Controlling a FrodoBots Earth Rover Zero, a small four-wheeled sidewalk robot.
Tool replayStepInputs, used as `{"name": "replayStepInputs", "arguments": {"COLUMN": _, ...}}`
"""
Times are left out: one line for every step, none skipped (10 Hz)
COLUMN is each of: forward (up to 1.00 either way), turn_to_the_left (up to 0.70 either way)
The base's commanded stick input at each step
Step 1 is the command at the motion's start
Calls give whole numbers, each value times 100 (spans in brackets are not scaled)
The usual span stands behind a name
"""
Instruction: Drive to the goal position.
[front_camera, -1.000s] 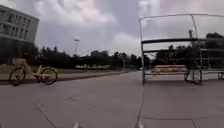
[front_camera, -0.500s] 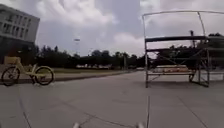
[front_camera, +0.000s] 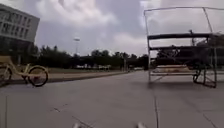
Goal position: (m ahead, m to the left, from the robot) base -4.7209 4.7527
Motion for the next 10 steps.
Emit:
{"name": "replayStepInputs", "arguments": {"forward": 60, "turn_to_the_left": 0}}
{"name": "replayStepInputs", "arguments": {"forward": 60, "turn_to_the_left": 0}}
{"name": "replayStepInputs", "arguments": {"forward": 60, "turn_to_the_left": 0}}
{"name": "replayStepInputs", "arguments": {"forward": 60, "turn_to_the_left": 0}}
{"name": "replayStepInputs", "arguments": {"forward": 60, "turn_to_the_left": 0}}
{"name": "replayStepInputs", "arguments": {"forward": 60, "turn_to_the_left": 0}}
{"name": "replayStepInputs", "arguments": {"forward": 60, "turn_to_the_left": 0}}
{"name": "replayStepInputs", "arguments": {"forward": 60, "turn_to_the_left": 0}}
{"name": "replayStepInputs", "arguments": {"forward": 60, "turn_to_the_left": 0}}
{"name": "replayStepInputs", "arguments": {"forward": 60, "turn_to_the_left": 0}}
